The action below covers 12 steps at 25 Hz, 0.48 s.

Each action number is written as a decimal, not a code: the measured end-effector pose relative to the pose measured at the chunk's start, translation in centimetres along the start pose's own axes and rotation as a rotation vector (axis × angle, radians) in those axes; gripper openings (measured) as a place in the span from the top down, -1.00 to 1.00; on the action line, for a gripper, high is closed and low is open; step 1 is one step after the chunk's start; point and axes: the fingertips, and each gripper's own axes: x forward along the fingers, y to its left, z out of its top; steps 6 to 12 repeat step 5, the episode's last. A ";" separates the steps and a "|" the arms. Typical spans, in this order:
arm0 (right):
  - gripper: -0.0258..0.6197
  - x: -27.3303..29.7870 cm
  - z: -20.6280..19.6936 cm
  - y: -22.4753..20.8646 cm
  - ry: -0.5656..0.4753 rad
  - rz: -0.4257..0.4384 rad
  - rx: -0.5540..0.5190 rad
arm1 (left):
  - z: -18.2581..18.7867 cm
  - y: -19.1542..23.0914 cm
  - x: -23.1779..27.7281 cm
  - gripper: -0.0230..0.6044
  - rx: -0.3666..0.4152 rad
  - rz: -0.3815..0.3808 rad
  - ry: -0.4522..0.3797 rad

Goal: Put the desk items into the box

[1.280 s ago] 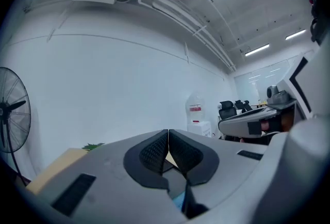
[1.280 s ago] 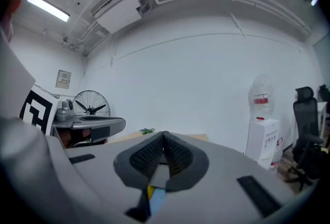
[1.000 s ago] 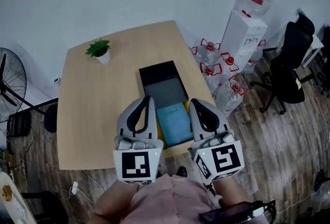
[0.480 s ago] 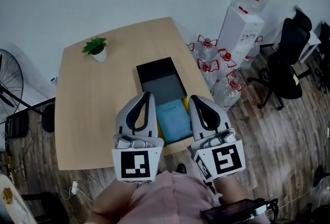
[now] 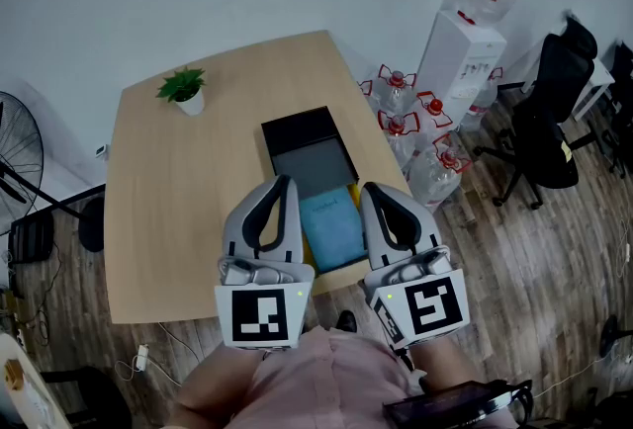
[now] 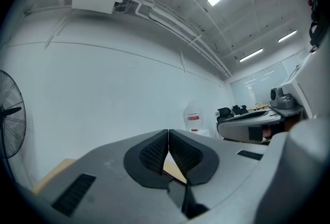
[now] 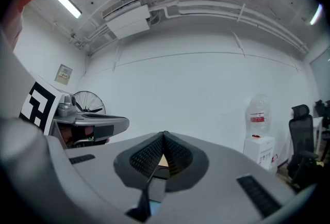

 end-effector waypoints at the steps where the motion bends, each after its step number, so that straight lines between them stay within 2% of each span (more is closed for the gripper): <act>1: 0.92 0.1 0.0 0.0 -0.001 0.000 -0.001 | -0.1 0.0 0.0 0.89 -0.001 0.001 0.001; 12: 0.92 0.3 -0.2 -0.1 -0.002 0.001 -0.003 | -0.4 0.2 0.3 0.89 -0.002 0.003 0.002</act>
